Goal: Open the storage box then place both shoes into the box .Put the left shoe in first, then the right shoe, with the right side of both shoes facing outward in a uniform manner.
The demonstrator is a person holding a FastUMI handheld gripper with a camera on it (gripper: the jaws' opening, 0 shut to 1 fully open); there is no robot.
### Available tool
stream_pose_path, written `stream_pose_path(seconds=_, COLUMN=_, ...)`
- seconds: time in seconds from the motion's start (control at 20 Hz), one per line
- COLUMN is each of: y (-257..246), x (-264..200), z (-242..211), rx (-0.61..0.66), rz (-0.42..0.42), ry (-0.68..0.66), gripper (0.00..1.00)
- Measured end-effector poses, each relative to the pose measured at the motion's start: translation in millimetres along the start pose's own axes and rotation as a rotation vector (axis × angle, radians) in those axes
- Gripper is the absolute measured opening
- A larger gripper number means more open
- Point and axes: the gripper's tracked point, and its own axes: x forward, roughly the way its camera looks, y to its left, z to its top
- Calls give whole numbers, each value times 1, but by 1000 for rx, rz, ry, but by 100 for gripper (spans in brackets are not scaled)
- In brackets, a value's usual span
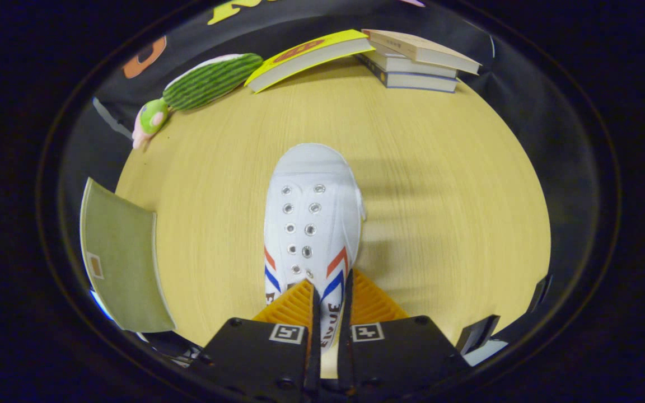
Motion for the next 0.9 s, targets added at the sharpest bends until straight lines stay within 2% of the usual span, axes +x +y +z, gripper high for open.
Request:
stream_pose_path(seconds=0.05, y=1, x=0, z=-3, rx=36, rz=20, ry=4, gripper=8)
stream_pose_path(seconds=0.3, y=11, x=-3, z=-6, rx=152, rz=120, ry=0, gripper=6)
stream_pose_path(seconds=0.5, y=31, x=-45, z=-18, rx=207, rz=164, ry=-41, gripper=6)
stream_pose_path(seconds=0.9, y=123, x=-150, z=-17, rx=116, rz=246, ry=-157, gripper=6)
